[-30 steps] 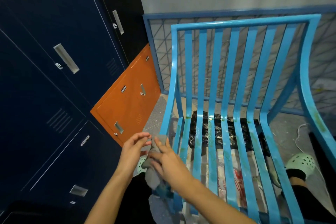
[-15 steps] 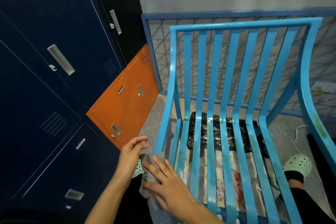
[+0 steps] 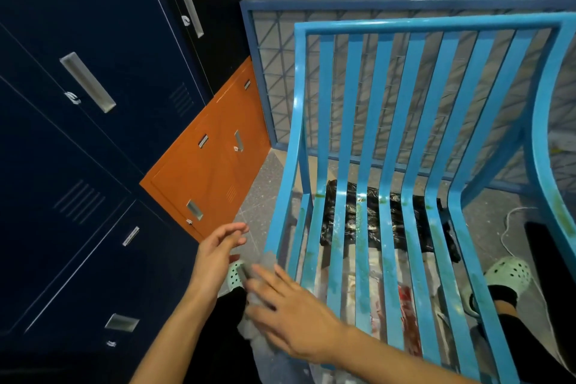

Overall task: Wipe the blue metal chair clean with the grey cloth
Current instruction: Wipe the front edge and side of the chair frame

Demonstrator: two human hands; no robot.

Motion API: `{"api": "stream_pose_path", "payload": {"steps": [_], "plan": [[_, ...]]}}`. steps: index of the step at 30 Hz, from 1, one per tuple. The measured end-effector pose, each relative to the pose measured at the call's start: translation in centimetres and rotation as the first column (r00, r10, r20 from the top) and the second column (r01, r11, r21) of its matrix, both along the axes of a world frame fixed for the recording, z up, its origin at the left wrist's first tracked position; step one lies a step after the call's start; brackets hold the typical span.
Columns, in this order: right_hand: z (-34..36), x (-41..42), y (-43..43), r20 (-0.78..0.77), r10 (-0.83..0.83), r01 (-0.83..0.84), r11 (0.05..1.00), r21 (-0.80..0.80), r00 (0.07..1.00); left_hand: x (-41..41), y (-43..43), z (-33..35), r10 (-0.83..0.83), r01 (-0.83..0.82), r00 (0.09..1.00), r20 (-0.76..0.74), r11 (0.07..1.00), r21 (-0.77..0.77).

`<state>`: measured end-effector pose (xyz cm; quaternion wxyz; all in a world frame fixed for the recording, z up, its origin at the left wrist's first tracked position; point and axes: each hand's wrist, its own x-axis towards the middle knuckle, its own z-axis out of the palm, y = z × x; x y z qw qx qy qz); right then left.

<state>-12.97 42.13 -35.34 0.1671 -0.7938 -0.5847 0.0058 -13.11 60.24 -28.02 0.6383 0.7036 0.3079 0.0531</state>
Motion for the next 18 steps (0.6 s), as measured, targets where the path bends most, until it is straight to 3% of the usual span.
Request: {"api": "stream_pose_path", "payload": {"steps": [2, 4, 8, 11, 16, 18], "plan": [[-0.7, 0.4, -0.4, 0.086, 0.079, -0.08, 0.997, 0.003, 0.993, 0.1, -0.3, -0.2, -0.009, 0.008, 1.0, -0.008, 1.0, -0.009], [-0.8, 1.8, 0.0, 0.114, 0.054, -0.057, 0.998, 0.026, 0.992, -0.1, -0.8, -0.6, -0.03, 0.03, 1.0, -0.009, 1.0, -0.01], [-0.1, 6.1, 1.7, -0.037, -0.148, 0.15, 0.986, 0.069, 0.988, -0.6, -1.1, -1.2, -0.009, 0.009, 1.0, 0.01, 1.0, -0.023], [0.5, 9.8, 2.7, -0.099, -0.208, 0.217, 0.971, 0.098, 0.973, -0.3, -1.3, -1.4, 0.012, -0.012, 1.0, 0.016, 1.0, -0.003], [1.3, 18.4, 2.6, 0.054, -0.2, 0.2, 0.98, 0.014, 0.978, 1.6, -3.7, -1.9, -0.034, 0.032, 0.996, 0.078, 0.999, 0.028], [2.2, 22.5, 2.7, 0.131, -0.227, 0.232, 0.972, -0.024, 0.965, 2.3, -5.1, -3.0, -0.044, 0.038, 0.997, 0.063, 0.994, 0.106]]}}
